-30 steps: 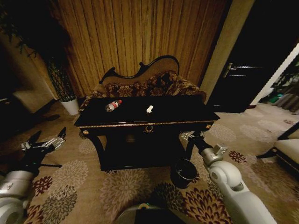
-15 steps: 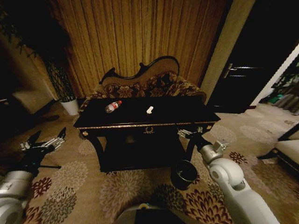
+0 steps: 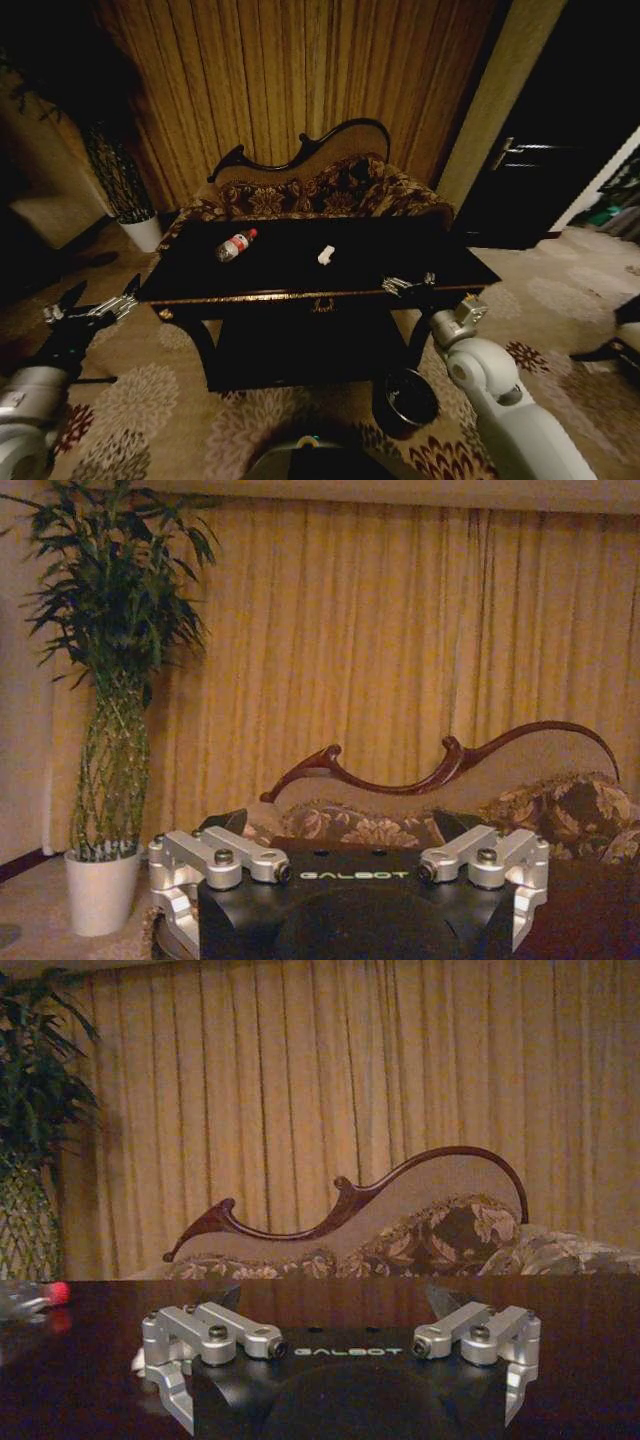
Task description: Move to the front of the table and place the trash on the table into the trash bin.
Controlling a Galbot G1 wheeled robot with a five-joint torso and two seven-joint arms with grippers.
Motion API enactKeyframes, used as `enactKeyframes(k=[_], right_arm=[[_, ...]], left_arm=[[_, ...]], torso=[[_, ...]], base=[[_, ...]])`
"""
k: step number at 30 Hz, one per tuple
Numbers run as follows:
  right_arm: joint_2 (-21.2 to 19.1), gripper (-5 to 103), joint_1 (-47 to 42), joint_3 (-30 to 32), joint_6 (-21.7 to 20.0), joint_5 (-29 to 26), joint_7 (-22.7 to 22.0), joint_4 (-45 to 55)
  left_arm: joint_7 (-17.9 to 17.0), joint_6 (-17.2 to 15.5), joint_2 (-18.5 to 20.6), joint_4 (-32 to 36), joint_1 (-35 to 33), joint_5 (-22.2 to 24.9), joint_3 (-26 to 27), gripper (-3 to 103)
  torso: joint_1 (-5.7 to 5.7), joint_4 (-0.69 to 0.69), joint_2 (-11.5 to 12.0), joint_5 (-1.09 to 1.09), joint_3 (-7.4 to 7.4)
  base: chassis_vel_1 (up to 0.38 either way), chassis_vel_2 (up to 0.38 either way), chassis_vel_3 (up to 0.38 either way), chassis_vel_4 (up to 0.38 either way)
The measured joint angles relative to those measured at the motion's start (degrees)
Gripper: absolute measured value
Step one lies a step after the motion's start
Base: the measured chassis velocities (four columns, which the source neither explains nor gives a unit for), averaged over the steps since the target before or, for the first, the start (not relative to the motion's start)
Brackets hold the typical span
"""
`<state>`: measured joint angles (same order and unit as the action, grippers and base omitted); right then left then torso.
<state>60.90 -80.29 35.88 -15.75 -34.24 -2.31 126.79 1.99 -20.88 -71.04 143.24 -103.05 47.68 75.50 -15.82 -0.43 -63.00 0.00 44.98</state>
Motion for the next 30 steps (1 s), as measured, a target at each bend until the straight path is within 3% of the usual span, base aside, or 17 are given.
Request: enactKeyframes(k=[30], right_arm=[[0.2, 100, 0.1, 0.1, -0.1, -0.5, -0.2, -1.6]], left_arm=[[0.1, 0.1, 0.2, 0.0, 0.2, 0.0, -0.3, 100]], torso=[[0.10, 0.02, 0.0, 0.00, -0.03]], base=[[-0.003, 0.000, 0.000, 0.000]])
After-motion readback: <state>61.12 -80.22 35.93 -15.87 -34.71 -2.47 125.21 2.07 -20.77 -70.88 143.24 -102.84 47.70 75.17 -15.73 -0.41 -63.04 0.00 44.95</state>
